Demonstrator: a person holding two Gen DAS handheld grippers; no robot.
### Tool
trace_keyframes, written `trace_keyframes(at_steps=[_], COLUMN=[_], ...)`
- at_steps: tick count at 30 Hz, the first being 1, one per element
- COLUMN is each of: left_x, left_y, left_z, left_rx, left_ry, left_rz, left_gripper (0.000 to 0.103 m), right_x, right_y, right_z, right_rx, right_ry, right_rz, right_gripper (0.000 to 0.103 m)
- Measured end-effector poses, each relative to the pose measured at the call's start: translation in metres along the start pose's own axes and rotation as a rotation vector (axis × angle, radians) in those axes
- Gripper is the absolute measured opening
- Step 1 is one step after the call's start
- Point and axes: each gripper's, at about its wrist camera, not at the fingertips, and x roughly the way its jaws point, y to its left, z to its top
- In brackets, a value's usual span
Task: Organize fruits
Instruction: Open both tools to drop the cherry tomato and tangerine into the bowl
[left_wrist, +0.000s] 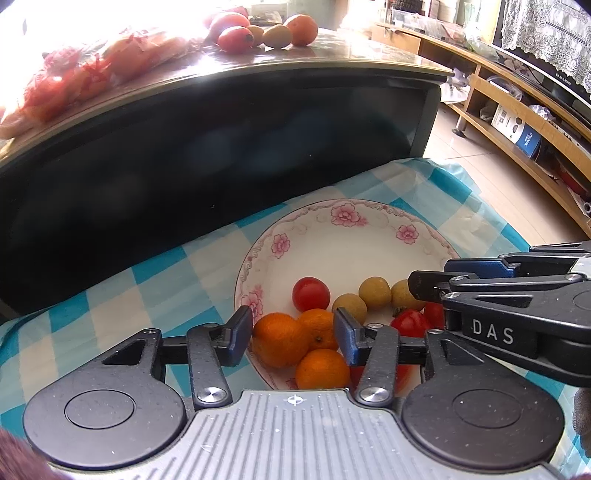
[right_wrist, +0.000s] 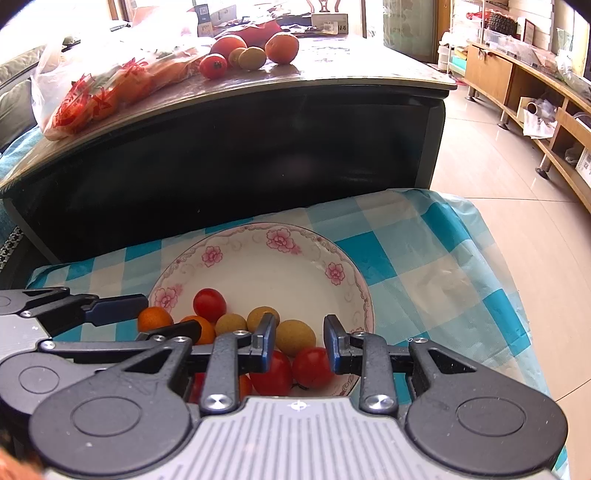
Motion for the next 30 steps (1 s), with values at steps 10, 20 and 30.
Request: trace_keyframes(at_steps=[10, 20, 30], left_x=[-0.015, -0.031, -0.051], left_y=[-0.005, -0.007, -0.004], left_z=[-0.002, -0.009, -0.023], left_rx=[0.021, 0.039, 0.020], left_ry=[-0.028, -0.049, -0.064], left_rz=[-0.015, 0.021, 0.033], left_gripper=[0.071, 0.080, 0.087], right_x=[-0.017, -0.040, -0.069], right_y=[0.003, 0.007, 0.006], right_z=[0.000, -0.002, -0.024], right_rx=[0.007, 0.004, 0.030], right_ry=[-0.036, -0.094, -0.117], right_rz=[0.007, -0.024, -0.033], right_gripper=[0.041, 0.043, 0.048])
